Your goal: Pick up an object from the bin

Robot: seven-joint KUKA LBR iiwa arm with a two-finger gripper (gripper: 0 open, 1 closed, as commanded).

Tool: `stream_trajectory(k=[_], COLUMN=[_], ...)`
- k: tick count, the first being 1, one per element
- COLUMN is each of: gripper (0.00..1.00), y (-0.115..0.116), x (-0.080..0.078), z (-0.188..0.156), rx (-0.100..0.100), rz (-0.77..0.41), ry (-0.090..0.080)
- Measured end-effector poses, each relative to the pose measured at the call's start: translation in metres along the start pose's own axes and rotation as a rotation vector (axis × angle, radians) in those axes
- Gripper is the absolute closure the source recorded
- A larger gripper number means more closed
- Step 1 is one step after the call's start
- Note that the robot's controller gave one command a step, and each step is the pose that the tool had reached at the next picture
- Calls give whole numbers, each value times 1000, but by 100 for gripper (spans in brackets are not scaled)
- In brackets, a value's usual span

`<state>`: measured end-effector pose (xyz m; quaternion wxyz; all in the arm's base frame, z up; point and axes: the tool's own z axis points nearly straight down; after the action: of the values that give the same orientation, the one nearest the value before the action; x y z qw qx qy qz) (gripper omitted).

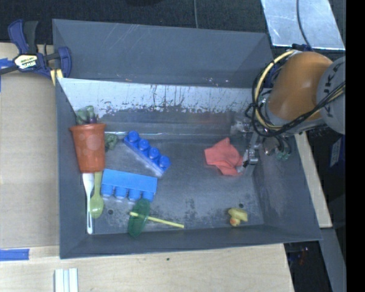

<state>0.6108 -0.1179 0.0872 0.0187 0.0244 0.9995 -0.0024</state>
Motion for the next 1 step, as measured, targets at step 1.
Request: stream_trajectory(k=[1], gripper=[0], y=[0], x=[0], z=[0], rx=[0], rz=[-1], ry=[0])
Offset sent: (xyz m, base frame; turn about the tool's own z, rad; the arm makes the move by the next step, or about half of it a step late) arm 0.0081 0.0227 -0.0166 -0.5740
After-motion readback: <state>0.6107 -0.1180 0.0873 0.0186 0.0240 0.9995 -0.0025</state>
